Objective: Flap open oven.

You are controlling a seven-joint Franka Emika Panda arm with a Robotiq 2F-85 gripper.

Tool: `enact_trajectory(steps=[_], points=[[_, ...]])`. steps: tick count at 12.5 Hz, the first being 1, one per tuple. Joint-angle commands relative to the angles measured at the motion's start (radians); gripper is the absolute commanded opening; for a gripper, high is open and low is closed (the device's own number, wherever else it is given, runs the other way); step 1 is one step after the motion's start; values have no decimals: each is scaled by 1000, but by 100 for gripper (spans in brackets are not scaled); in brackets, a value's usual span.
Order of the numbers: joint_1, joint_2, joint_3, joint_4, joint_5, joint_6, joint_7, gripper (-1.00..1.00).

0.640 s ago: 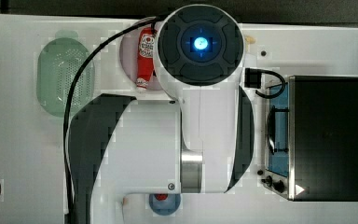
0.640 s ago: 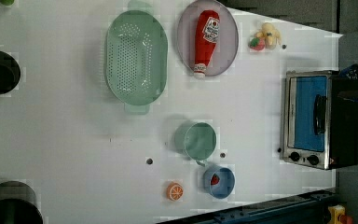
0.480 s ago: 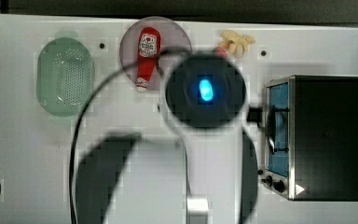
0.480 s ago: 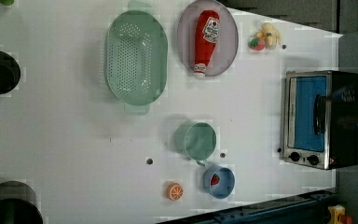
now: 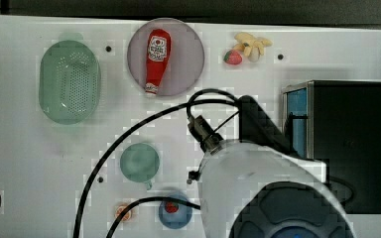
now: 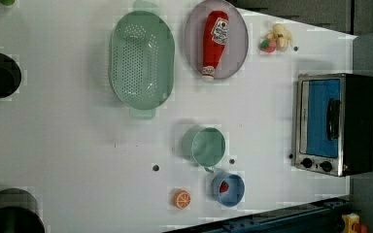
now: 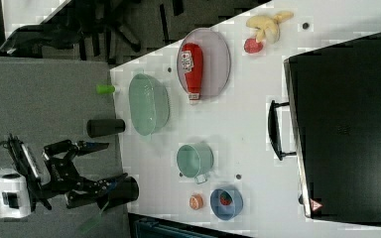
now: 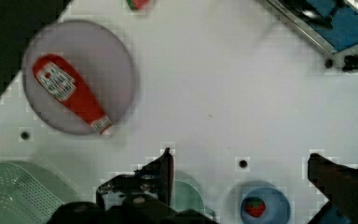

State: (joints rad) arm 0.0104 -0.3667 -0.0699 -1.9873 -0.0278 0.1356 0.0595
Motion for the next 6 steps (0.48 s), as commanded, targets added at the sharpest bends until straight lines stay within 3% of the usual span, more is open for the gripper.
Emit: enact_trajectory(steps=[1,6], points=[[-22,49,0,-13,-4,3,-33,65],[-26,51,-12,-22,-4,3,-33,-56]])
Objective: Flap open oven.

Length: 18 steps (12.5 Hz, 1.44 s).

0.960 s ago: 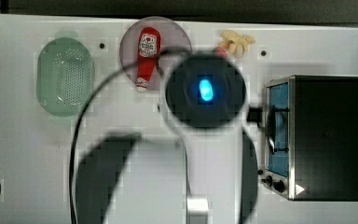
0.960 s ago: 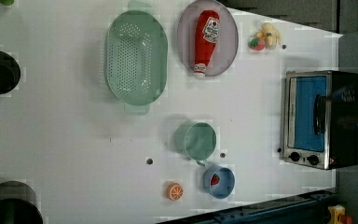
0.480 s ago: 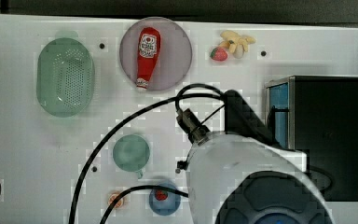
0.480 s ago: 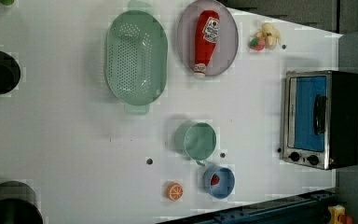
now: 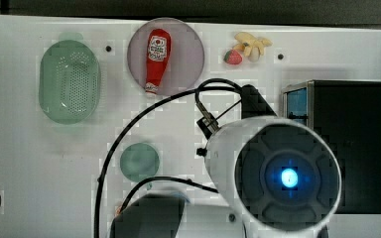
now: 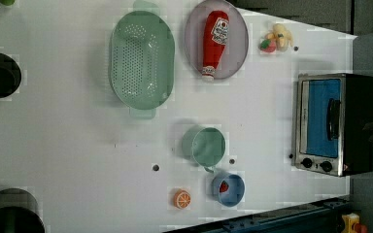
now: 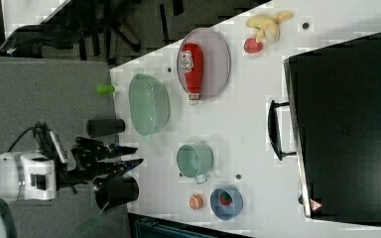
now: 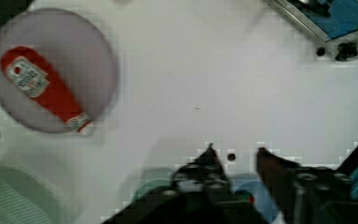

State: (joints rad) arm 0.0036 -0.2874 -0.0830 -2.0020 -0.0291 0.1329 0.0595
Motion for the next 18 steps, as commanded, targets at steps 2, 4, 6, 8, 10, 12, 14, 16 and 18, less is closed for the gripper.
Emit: enact_trajectory(steps=[2,4,6,8,10,12,14,16,18], points=[[-28,-25,-18,-24,-4,7,-49,-65],[-38,-17,-51,-41,-4,12,-169,-65],[-51,0,-99,-57,-4,29,-374,-65],[-65,28,-156,-74,-5,82,-603,-65],[-75,59,-212,-94,-5,163,-841,-65],[-81,96,-262,-116,-5,250,-1064,-65],[-83,140,-304,-137,-5,332,-1228,-65],[-84,194,-338,-155,-5,418,-1268,-65],[-85,248,-357,-174,-5,490,-1268,-65]])
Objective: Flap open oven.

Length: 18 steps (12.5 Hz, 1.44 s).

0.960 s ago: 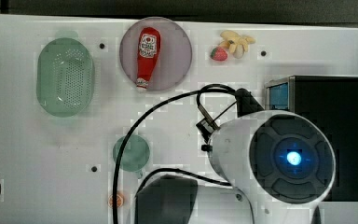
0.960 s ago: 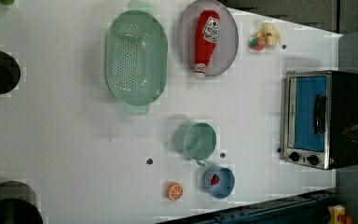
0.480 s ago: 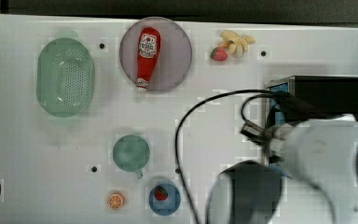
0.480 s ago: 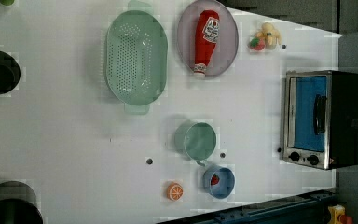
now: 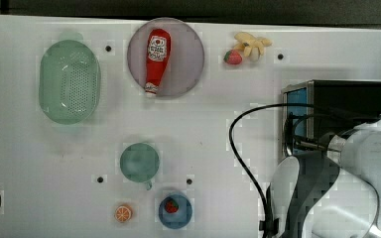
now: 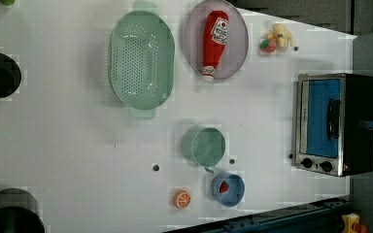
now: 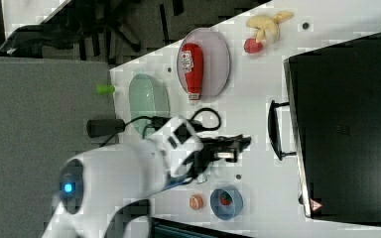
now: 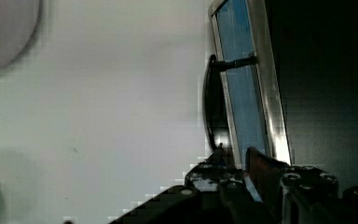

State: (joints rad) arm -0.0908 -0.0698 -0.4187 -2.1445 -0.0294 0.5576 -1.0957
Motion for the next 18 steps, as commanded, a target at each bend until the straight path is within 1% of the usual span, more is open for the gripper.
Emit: enact_trajectory(steps=[1,6,9,12,14,18], points=[[8,56,-25,-41,-5,101,-113,-65],[0,157,-25,-92,-4,276,-113,-65],[2,197,-21,-104,-4,319,-113,-65],[16,218,-9,-107,-17,344,-107,-65],[38,217,-4,-114,-82,344,-69,-65],[93,217,4,-132,-290,343,166,-65]])
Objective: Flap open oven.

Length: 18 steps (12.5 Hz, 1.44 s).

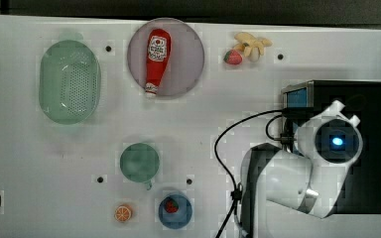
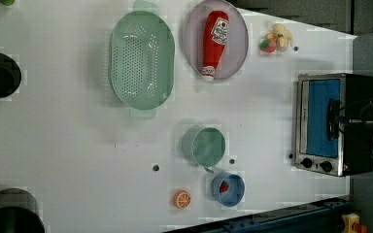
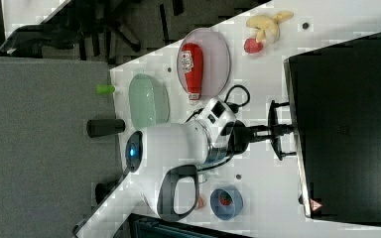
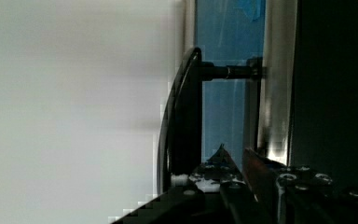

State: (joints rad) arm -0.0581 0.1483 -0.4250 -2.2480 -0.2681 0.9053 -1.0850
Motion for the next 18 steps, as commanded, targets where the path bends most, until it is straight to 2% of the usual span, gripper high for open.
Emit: enact_trajectory(steps=[1,5,8,11,15,18], points=[[72,-1,16,-35,-96,-5,204,-65],[109,3,61,-76,-181,-4,349,-65],[133,41,105,-85,-293,-6,504,-65],[159,101,144,-85,-375,-9,675,-65],[218,209,171,-66,-550,-26,924,-65],[270,301,176,-37,-601,-40,1043,-65]])
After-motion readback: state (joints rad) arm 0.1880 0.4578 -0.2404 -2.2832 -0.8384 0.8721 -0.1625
